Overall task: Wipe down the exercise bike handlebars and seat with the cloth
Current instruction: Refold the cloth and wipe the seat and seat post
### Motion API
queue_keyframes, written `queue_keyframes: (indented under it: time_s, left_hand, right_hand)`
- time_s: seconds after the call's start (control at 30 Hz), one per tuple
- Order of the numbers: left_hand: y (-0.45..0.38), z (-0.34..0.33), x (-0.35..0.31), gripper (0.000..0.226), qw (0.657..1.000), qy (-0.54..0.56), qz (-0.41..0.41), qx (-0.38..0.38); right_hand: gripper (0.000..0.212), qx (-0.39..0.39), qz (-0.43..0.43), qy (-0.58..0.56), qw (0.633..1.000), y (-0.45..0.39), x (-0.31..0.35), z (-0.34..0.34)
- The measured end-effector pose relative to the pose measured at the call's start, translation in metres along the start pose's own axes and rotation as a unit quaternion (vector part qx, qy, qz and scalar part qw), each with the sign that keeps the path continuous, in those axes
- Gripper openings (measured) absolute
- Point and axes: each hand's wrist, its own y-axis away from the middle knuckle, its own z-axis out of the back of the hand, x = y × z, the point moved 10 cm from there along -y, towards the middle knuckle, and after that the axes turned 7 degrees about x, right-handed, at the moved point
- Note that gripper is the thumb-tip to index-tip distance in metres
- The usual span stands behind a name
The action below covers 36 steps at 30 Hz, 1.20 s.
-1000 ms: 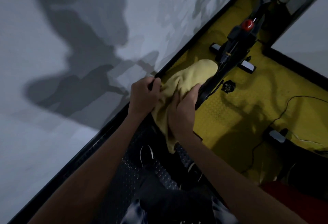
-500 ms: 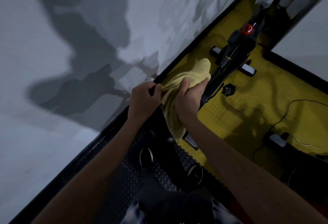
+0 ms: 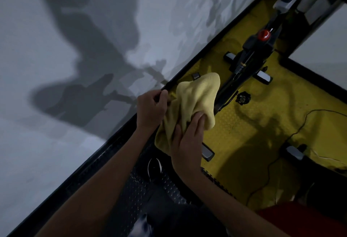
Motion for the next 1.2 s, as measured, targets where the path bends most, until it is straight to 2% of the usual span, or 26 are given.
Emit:
queue_keyframes:
  time_s: [0.13,0.27,0.37,0.47,0.6,0.7,0.83,1.0,1.1,1.2]
  left_hand:
    - [0.0,0.0,-0.003,0.045,1.0,-0.017,-0.014,-0.004]
    - [-0.003,-0.001,-0.004,0.047,0.999,-0.036,-0.014,-0.004]
    - [-0.003,-0.001,-0.002,0.049,0.999,-0.039,-0.008,-0.011]
    - [-0.003,0.0,-0.001,0.051,0.999,-0.037,-0.01,-0.021]
    - [-0.004,-0.001,0.003,0.053,0.999,-0.027,-0.003,-0.017]
    - [-0.004,-0.002,0.004,0.052,1.0,-0.021,0.005,-0.015]
    - [-0.004,-0.003,0.001,0.047,0.999,-0.046,-0.007,-0.005]
    - [-0.005,-0.002,-0.004,0.044,0.996,-0.086,-0.014,-0.003]
    - [-0.005,-0.003,-0.005,0.045,0.996,-0.09,-0.011,0.0]
    - [-0.005,-0.002,0.0,0.047,0.998,-0.068,0.001,-0.006]
  right_hand:
    - [0.073,-0.024,-0.054,-0.03,0.998,-0.04,-0.006,0.009]
    - [0.074,-0.065,-0.12,-0.145,0.98,-0.095,-0.019,0.026]
    - [0.073,-0.101,-0.108,-0.155,0.977,-0.102,-0.015,0.037]
    - [0.074,-0.059,-0.099,-0.129,0.985,-0.081,-0.016,0.023]
    - [0.074,-0.02,-0.04,-0.018,0.999,-0.017,-0.007,0.004]
    - [0.074,0.0,-0.026,-0.017,1.0,0.004,-0.008,-0.002]
    - [0.071,-0.023,-0.059,-0.029,0.998,-0.023,-0.011,0.004]
    - [0.07,-0.076,-0.105,-0.148,0.981,-0.098,-0.017,0.032]
    - [0.067,-0.102,-0.085,-0.129,0.983,-0.107,-0.008,0.043]
    - [0.068,-0.069,-0.054,-0.059,0.994,-0.074,-0.004,0.024]
